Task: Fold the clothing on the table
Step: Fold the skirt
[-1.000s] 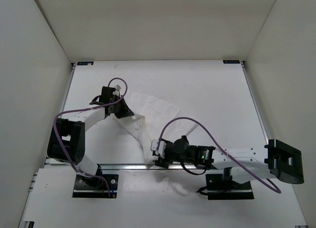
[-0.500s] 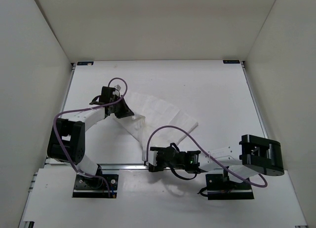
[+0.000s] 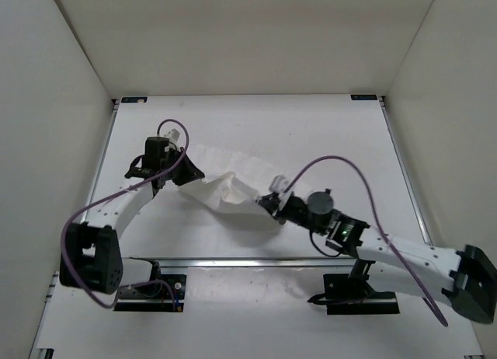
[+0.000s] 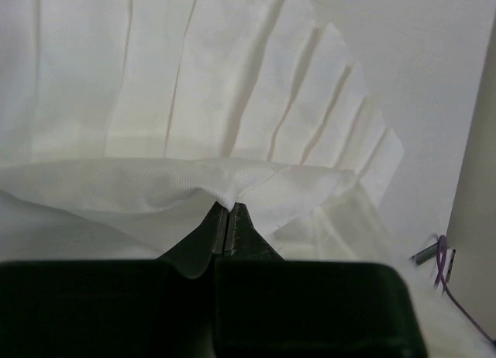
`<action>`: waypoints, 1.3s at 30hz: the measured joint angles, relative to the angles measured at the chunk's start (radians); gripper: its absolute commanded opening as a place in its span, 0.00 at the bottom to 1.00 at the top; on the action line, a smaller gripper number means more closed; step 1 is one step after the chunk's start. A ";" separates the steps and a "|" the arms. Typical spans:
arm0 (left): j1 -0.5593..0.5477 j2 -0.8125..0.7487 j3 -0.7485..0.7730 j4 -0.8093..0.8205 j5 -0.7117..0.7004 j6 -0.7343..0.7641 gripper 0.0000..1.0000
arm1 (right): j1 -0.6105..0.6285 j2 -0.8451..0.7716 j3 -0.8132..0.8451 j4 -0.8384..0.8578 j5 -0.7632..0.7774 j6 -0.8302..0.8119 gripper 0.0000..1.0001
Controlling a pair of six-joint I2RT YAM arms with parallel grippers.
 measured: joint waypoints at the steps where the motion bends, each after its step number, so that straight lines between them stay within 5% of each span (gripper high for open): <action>1: -0.003 -0.045 -0.007 -0.008 -0.002 -0.002 0.00 | -0.058 -0.071 -0.006 -0.023 -0.034 0.021 0.00; 6: -0.046 -0.272 -0.036 -0.058 -0.019 -0.018 0.00 | -0.292 -0.302 -0.038 -0.135 -0.178 0.098 0.00; 17: -0.093 -0.677 -0.170 -0.217 -0.034 -0.105 0.00 | -0.341 -0.532 -0.058 -0.446 -0.277 0.309 0.00; 24: -0.122 -0.828 -0.245 -0.271 0.001 -0.157 0.00 | -0.749 -0.618 -0.035 -0.666 -0.579 0.390 0.00; 27: -0.119 -0.812 -0.253 -0.270 0.041 -0.172 0.00 | -0.893 -0.593 -0.029 -0.679 -0.761 0.410 0.00; 32: -0.070 -0.634 -0.163 -0.240 0.023 -0.158 0.00 | -0.900 -0.337 0.033 -0.606 -0.856 0.446 0.00; 39: 0.036 -0.175 0.370 -0.200 0.027 -0.111 0.00 | -0.953 0.120 0.526 -0.518 -0.909 0.459 0.00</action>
